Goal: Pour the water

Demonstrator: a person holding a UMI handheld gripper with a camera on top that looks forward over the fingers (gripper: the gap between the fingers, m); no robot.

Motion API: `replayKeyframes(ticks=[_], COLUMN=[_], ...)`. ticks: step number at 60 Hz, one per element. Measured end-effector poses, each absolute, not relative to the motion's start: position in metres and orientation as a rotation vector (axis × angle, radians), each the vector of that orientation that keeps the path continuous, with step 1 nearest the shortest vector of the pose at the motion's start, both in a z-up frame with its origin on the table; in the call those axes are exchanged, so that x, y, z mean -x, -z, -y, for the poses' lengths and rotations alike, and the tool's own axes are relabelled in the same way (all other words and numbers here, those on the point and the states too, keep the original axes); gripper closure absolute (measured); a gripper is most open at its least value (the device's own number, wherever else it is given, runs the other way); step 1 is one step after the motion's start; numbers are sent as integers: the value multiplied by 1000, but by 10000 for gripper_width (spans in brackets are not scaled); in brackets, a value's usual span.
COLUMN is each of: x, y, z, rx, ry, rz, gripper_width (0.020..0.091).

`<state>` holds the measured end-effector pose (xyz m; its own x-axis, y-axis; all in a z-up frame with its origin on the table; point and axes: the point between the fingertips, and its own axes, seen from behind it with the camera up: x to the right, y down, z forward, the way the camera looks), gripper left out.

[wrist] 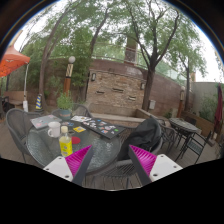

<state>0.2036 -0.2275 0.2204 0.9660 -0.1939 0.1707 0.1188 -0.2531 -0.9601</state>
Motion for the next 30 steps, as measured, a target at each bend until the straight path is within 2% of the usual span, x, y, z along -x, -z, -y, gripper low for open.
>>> replayKeyframes(ticks=[13, 22, 30], x=[-192, -164, -121], y=[-228, -197, -151], z=[226, 212, 180], rx=[1772, 1781, 1785], ry=[274, 214, 97], rz=[-37, -11, 1], gripper_width=[269, 265, 266])
